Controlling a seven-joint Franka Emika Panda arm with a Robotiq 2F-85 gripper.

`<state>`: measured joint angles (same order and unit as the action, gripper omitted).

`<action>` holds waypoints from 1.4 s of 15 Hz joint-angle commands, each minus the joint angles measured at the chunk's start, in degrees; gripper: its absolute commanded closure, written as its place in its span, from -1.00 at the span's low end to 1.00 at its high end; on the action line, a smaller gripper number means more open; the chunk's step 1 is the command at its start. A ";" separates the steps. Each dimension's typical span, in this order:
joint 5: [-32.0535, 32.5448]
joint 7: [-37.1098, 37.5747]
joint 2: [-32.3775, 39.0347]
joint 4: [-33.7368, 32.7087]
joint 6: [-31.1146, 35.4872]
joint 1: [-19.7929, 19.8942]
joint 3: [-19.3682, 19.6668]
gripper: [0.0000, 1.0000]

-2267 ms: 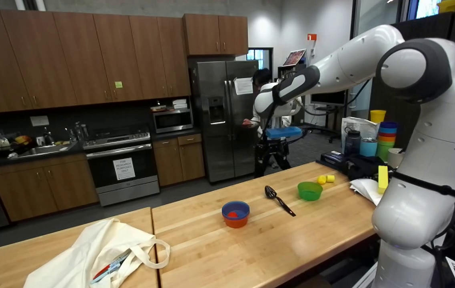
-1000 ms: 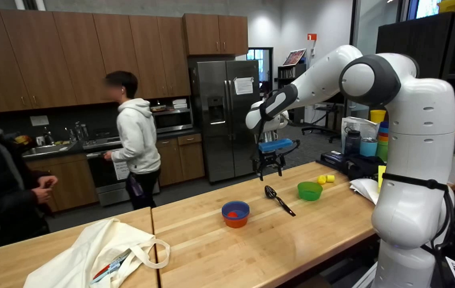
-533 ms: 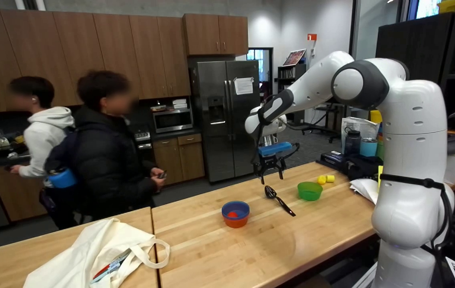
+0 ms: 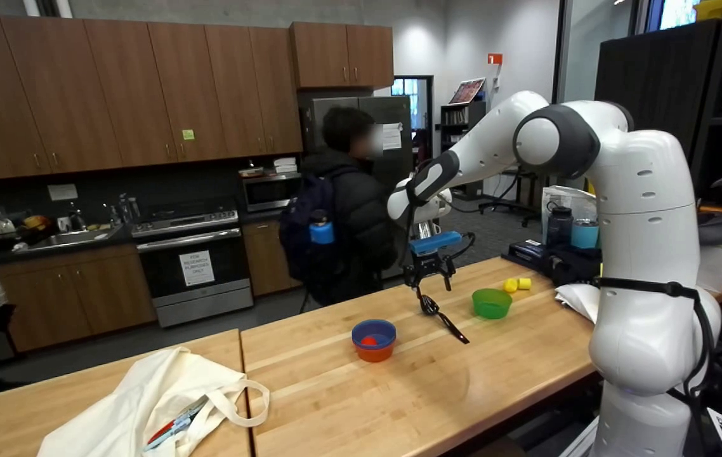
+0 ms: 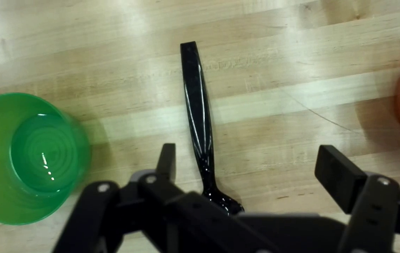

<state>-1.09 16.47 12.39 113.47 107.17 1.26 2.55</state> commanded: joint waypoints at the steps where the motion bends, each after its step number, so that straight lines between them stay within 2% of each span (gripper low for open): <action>1: -0.04 -0.05 0.15 -0.26 -0.23 -0.18 0.21 -1.00; 5: -0.08 0.34 0.65 -1.06 -1.11 -0.35 0.12 -1.00; 14: 0.70 5.36 10.19 -7.71 -4.69 -2.60 0.38 -1.00; 21: 0.33 5.26 12.83 -12.26 -7.83 -1.97 1.37 -1.00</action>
<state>-1.12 20.99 24.03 104.35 102.02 -0.89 3.01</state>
